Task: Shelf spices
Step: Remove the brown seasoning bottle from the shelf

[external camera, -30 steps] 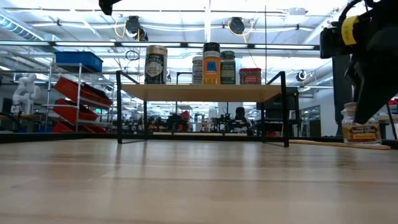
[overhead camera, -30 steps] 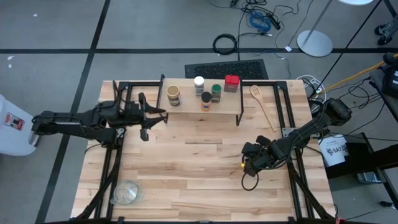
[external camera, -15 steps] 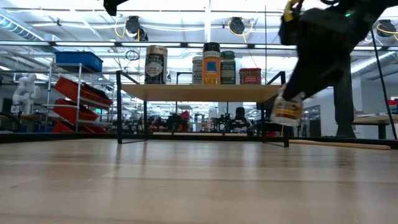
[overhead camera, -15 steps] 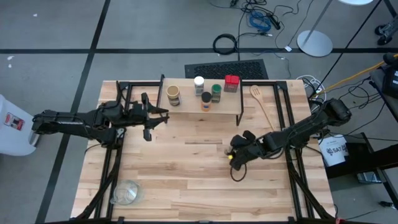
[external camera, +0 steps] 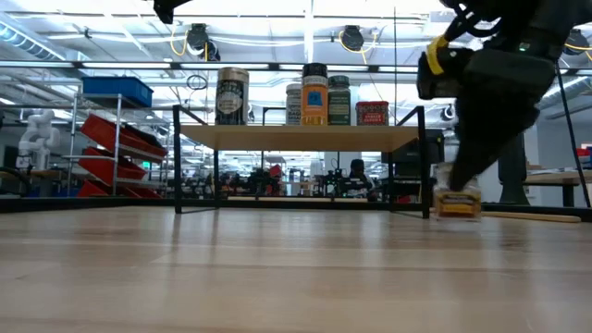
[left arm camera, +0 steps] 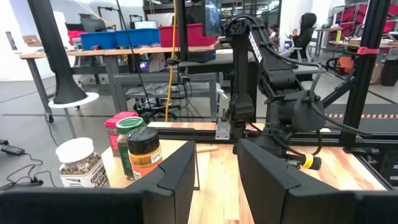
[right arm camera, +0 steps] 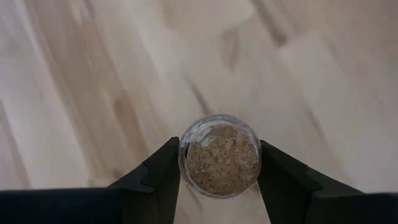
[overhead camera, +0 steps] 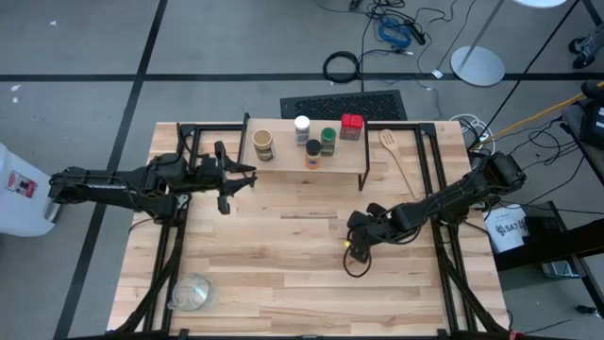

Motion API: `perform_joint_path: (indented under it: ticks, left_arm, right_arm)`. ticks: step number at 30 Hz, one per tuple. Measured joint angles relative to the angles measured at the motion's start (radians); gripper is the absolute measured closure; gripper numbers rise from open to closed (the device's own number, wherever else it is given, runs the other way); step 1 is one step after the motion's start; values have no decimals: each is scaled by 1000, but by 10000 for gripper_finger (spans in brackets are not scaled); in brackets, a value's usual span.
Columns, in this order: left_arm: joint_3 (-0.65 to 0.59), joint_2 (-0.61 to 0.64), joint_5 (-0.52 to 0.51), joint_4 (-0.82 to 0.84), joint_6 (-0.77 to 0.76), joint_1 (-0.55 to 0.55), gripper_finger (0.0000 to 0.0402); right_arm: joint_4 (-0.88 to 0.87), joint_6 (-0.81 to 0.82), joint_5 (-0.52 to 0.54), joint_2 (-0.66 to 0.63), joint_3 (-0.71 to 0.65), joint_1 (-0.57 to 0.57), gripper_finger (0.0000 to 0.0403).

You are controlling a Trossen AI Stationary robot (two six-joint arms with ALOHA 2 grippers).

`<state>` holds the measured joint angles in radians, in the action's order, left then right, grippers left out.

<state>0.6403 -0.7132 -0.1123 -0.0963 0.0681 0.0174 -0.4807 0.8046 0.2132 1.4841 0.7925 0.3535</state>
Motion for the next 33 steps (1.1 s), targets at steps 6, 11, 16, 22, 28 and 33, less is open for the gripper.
perform_joint_path:
  ticks: [6, 11, 16, 22, 28, 33]
  left_arm:
    - [0, 0, 0, 2, 0, 0, 272]
    - [0, 0, 3, 2, 0, 0, 272]
    - [0, 0, 4, 8, 0, 0, 272]
    - [0, 0, 4, 8, 0, 0, 272]
    - [0, 0, 4, 8, 0, 0, 272]
    - [0, 0, 4, 8, -2, 0, 272]
  right_arm:
    - [-89, 60, -65, -5, 3, 10, 236]
    - [-112, 68, -64, -5, 3, 28, 231]
    - [-162, 106, -71, -16, 2, 52, 220]
    - [-224, 150, -67, -49, -4, 85, 217]
    - [-230, 157, -38, -55, -4, 95, 216]
    - [-224, 157, -28, -56, -4, 95, 216]
